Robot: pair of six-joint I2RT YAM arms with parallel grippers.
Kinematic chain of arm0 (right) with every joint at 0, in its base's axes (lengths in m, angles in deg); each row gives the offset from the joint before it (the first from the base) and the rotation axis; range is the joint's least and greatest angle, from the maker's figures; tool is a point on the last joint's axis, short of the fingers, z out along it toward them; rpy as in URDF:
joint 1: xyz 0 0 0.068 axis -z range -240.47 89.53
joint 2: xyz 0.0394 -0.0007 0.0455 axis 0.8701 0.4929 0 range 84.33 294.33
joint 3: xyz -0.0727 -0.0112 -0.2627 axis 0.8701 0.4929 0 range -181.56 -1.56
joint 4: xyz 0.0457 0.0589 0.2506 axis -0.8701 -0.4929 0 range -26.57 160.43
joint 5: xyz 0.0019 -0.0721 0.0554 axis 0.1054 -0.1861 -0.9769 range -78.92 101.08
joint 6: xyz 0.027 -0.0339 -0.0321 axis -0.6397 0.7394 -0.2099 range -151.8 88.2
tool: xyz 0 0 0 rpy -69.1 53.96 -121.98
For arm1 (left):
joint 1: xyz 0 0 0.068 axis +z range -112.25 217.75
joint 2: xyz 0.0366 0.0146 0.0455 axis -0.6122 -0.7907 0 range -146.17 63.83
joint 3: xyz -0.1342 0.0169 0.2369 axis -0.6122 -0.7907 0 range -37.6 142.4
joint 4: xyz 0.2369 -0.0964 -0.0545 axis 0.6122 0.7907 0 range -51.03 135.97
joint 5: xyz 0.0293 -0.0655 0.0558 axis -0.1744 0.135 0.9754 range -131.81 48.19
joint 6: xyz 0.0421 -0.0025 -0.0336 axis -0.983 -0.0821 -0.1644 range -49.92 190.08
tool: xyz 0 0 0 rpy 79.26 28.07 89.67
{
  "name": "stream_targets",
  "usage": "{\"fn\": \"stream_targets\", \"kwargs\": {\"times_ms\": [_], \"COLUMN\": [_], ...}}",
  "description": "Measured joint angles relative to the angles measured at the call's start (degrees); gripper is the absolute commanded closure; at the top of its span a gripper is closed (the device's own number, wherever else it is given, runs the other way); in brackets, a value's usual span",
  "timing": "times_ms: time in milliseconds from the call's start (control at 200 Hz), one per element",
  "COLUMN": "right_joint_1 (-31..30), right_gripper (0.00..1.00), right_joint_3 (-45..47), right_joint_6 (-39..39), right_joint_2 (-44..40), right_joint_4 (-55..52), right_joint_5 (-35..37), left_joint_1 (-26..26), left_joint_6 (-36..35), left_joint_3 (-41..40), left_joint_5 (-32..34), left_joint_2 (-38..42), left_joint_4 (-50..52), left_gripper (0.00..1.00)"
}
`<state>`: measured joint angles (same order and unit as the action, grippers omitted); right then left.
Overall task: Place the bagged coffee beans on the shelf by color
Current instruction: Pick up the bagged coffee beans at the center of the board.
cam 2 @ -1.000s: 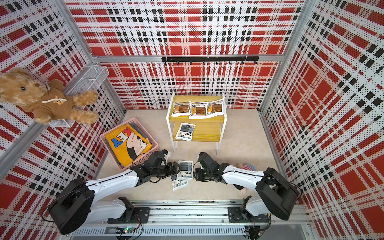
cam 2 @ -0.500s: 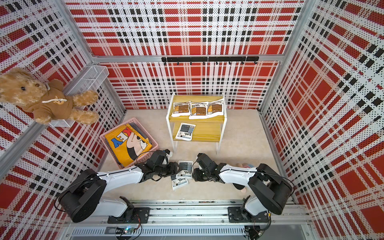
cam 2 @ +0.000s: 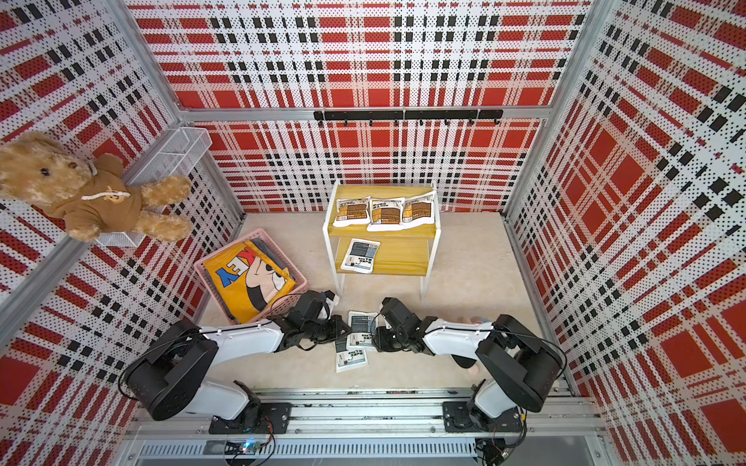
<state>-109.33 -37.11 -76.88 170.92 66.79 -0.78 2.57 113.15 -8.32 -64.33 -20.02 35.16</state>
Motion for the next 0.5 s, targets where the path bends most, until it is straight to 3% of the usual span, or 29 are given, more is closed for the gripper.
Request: {"fn": "stream_targets", "kwargs": {"times_ms": [80, 496], "right_joint_1": [0.0, 0.1], "right_gripper": [0.65, 0.6], "right_joint_3": [0.0, 0.0], "right_joint_6": [0.0, 0.5], "right_joint_2": [0.0, -1.4], "right_joint_4": [0.0, -1.9], "right_joint_5": [0.0, 0.7], "left_joint_1": [0.0, 0.3], "left_joint_6": [0.6, 1.6], "left_joint_3": [-0.2, -0.7], "left_joint_5": [-0.5, -2.1], "left_joint_2": [-0.2, -0.2], "left_joint_4": [-1.1, -3.6], "left_gripper": [1.0, 1.0]}}
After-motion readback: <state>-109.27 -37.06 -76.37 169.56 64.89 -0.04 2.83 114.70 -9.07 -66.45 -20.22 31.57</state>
